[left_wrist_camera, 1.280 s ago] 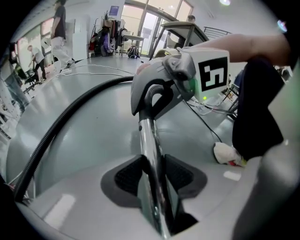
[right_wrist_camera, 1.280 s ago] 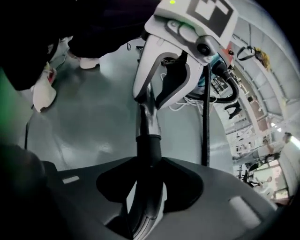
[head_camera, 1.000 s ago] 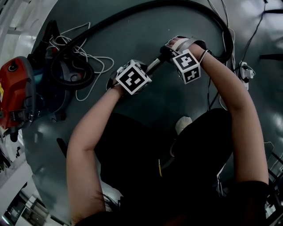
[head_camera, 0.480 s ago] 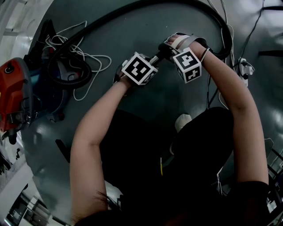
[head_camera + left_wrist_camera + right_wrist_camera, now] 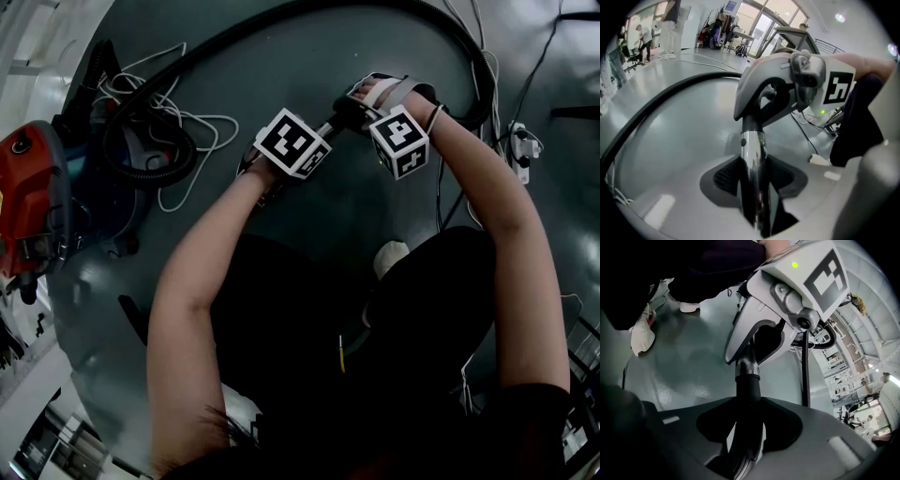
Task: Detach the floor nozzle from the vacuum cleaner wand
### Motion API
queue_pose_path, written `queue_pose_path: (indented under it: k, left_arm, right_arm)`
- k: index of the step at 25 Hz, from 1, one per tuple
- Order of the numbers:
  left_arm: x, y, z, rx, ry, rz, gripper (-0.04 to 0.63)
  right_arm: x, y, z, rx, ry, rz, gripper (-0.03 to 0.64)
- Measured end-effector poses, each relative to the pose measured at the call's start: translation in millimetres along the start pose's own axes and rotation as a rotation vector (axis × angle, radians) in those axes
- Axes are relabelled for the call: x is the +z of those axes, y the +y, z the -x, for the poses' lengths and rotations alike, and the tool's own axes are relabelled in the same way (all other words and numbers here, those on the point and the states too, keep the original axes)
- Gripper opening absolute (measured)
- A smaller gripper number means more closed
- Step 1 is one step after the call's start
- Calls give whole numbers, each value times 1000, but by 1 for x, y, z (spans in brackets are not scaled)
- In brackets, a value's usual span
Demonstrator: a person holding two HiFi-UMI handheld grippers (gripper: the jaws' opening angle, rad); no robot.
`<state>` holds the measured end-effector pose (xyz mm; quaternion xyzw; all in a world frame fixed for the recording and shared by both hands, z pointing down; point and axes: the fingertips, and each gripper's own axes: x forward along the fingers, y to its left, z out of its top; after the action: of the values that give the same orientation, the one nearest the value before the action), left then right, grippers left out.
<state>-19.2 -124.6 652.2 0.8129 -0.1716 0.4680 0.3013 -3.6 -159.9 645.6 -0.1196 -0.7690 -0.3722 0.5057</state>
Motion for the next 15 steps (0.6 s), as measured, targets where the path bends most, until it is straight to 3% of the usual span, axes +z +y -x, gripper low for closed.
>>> queue_pose_path:
  k: [8, 15]
  left_arm:
    - [-6, -2, 2, 6, 28, -15, 167]
    - [-9, -6, 4, 36, 60, -45, 167]
  right_arm:
    - [5, 2, 0, 56, -26, -55, 150]
    - [7, 6, 3, 184, -36, -148, 153]
